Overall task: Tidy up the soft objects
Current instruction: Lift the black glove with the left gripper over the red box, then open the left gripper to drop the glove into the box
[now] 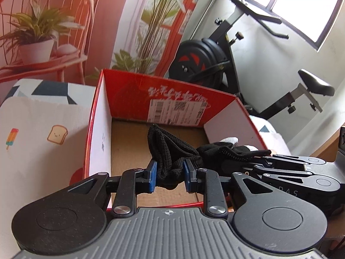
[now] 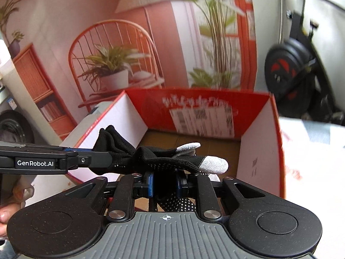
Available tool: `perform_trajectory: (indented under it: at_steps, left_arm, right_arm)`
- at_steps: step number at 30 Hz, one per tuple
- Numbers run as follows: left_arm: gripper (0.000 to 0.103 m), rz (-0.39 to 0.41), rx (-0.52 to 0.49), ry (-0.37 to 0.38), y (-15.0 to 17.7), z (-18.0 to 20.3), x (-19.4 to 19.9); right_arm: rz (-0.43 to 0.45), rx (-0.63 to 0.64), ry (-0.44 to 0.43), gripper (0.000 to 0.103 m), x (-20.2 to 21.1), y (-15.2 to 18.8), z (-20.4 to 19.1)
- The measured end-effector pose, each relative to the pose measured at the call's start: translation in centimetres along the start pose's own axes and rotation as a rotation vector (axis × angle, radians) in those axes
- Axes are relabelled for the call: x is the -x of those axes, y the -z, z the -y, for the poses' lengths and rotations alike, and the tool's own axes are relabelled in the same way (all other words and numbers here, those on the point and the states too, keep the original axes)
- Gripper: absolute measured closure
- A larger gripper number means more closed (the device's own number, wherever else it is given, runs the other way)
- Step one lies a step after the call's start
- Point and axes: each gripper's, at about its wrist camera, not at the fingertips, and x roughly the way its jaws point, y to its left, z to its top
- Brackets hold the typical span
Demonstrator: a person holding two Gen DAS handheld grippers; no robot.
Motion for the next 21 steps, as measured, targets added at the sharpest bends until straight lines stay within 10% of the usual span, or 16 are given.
perform_trajectory:
  at_steps: [12,21]
  left_arm:
    - [0.056,-0.03,-0.037,0.005,0.2,-0.5,0.0]
    - [0.05,0.078,-0.093,0.042,2.2,-0.1,4.7]
  right_arm:
    - [-0.024,-0.057,0.01,0.06,-0.2,1.6,1.6]
    - [0.152,-0.022,0.064,0.052,5.2,5.1,0.9]
